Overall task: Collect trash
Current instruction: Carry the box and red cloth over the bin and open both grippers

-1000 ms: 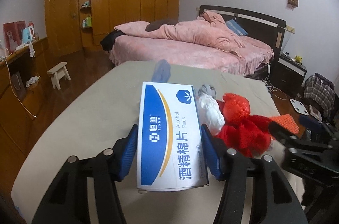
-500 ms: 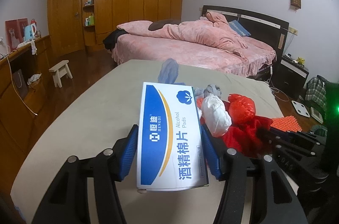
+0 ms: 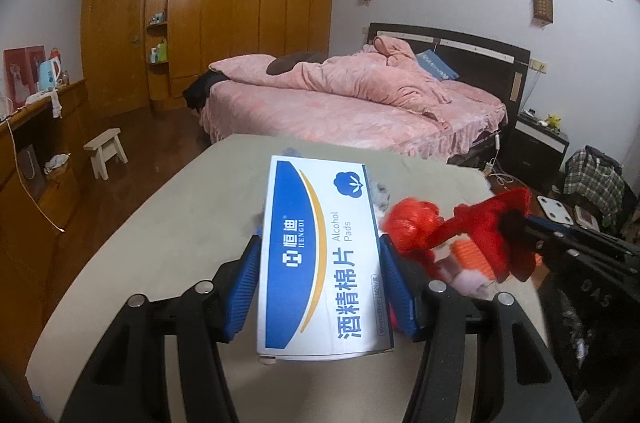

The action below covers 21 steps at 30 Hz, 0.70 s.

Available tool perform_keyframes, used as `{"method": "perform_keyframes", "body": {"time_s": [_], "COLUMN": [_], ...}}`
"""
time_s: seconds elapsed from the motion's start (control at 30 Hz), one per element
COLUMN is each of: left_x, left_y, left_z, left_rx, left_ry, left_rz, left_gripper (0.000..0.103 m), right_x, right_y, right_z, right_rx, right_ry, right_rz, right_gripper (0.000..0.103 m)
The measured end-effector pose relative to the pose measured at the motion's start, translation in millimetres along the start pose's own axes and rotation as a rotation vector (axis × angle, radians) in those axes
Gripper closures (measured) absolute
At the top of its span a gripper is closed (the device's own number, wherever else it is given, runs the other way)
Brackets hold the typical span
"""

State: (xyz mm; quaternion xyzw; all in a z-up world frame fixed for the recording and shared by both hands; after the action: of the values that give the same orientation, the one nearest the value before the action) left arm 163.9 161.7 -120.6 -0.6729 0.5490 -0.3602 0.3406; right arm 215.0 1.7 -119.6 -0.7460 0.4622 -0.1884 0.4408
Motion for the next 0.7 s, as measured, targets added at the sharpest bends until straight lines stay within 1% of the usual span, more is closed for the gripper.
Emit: {"method": "perform_keyframes", "body": {"time_s": [0.17, 0.33, 0.57, 0.7], "left_x": [11.9, 26.7, 55.7, 72.1], "left_y": [-8.6, -15.6, -17.8, -14.3], "left_z": [-12.3, -22.3, -31.9, -34.6], "left_rx": [0.017, 0.031, 0.039, 0.031], "left_ry": [0.014, 0.039, 0.089, 0.117], "left_rz": [0.012, 0.028, 0.049, 0.064], "left_gripper": [0.046, 0.046, 0.046, 0.046], "right_x": [4.5, 14.9, 40.2, 60.5], "right_y": [-15.5, -22.7, -24.7, -18.2], "right_z": [-31.4, -62.6, -94.8, -106.9], "right_rx": [0.049, 0.089, 0.11, 0.106], "right_ry": [-0.013, -0.006, -0.023, 0.004], "right_rz": [0.015, 0.036, 0.108, 0.148], "right_gripper": [0.093, 0.093, 0.093, 0.093]}}
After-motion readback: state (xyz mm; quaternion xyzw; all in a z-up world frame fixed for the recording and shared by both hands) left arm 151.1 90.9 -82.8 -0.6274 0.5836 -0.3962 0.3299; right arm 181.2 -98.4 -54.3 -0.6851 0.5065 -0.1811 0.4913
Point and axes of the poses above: each gripper's, at about its wrist camera, not at the fingertips, and z roughly the way its jaws point, x to its right, y to its underside, the point moved 9 cm from there along z, roughly the way its jaws point, and after that the axes turned 5 degrees about y, right-handed, at the moved point
